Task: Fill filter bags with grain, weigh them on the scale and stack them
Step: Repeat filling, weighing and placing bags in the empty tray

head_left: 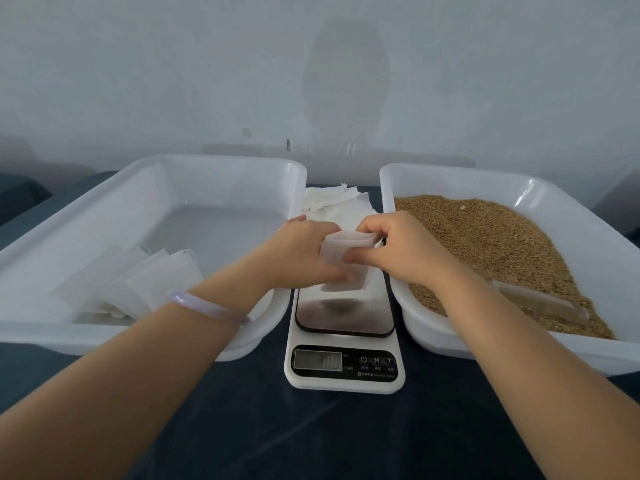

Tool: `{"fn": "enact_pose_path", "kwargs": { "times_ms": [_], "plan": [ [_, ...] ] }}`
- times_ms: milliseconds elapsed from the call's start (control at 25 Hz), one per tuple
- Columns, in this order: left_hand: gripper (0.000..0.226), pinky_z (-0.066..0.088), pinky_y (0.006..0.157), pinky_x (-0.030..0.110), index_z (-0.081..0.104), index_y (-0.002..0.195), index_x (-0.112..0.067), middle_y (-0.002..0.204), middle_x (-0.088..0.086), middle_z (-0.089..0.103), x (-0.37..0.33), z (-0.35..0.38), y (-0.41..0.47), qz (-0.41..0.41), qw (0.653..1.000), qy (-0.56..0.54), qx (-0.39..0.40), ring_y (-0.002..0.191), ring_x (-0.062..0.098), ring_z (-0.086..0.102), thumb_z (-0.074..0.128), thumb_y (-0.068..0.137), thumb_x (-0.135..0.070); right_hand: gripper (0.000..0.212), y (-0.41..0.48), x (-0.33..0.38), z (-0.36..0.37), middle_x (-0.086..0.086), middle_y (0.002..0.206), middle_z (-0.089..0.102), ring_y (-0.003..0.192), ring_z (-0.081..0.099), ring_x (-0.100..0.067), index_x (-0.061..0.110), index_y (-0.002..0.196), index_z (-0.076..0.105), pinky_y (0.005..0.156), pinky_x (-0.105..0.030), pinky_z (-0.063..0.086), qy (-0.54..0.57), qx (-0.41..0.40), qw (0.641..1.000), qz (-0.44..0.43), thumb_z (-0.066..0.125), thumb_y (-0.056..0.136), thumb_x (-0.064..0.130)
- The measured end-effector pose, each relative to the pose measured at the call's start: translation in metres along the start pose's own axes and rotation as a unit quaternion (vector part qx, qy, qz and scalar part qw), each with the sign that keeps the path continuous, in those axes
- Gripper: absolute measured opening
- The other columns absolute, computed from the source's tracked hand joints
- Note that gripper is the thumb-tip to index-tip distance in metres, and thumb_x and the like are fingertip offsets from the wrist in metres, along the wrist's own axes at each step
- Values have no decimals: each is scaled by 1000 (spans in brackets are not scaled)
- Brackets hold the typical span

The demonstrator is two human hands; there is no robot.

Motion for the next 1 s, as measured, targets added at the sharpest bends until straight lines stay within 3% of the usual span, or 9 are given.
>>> {"fn": "enact_pose_path", "kwargs": {
  "times_ms": [160,320,400,560,720,800,880,1000],
  "plan": [
    [25,42,62,30,59,62,-15,58,-3,53,8,3,3,-44,998,-43,-10,71,17,52,74,75,-29,22,1,1,2,3,62,55,52,38,-1,15,67,67,49,-14,30,6,-4,1000,-13,82,68,32],
    [43,30,44,15,47,42,-24,39,-10,40,10,3,3,-52,996,-75,-13,48,7,38,73,76,-22,24,1,1,1,16,56,56,53,45,3,25,66,67,50,-8,34,48,-24,999,-7,82,62,44],
    [48,25,41,15,43,39,-23,38,-10,34,11,1,5,-66,993,-93,-31,43,7,32,72,76,-20,29,2,3,-1,15,60,58,57,50,0,25,74,68,56,-13,40,113,-55,992,-11,82,62,48],
    [43,26,43,19,41,45,-17,46,-6,36,8,-17,5,-103,984,-101,-108,43,6,33,70,77,-18,52,3,2,-5,-2,91,70,84,64,-12,20,95,66,81,-27,49,188,-113,976,-7,69,59,58],
    [37,22,39,17,49,53,-7,49,-3,35,22,-58,-13,-134,967,-76,-200,40,6,30,73,76,-23,52,2,-2,-7,1,92,71,86,66,-11,24,95,67,81,-25,50,163,-104,981,7,67,62,65],
    [31,28,49,21,62,69,2,58,2,46,32,-74,-25,-151,964,-85,-203,50,9,37,74,77,-26,41,3,-3,-3,3,91,71,87,66,-10,25,92,67,82,-27,51,145,-85,986,3,71,68,59],
    [25,36,57,27,68,76,0,65,8,58,34,-79,-33,-155,967,-87,-182,59,16,47,74,76,-25,31,4,-4,-1,7,90,71,86,66,-7,28,90,67,83,-28,51,118,-71,991,-5,73,71,51],
    [18,44,58,24,69,73,-5,64,7,65,29,-78,-34,-152,971,-91,-160,55,12,57,74,76,-22,40,3,-3,-2,10,86,71,82,65,-3,30,87,68,82,-28,51,97,-72,993,-7,72,63,61]
  ]
}}
Point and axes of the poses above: each hand's wrist, its own y-axis towards the middle knuckle, its own z-axis out of the palm, x = y × z, the point moved 1 cm from there along y, towards the middle knuckle
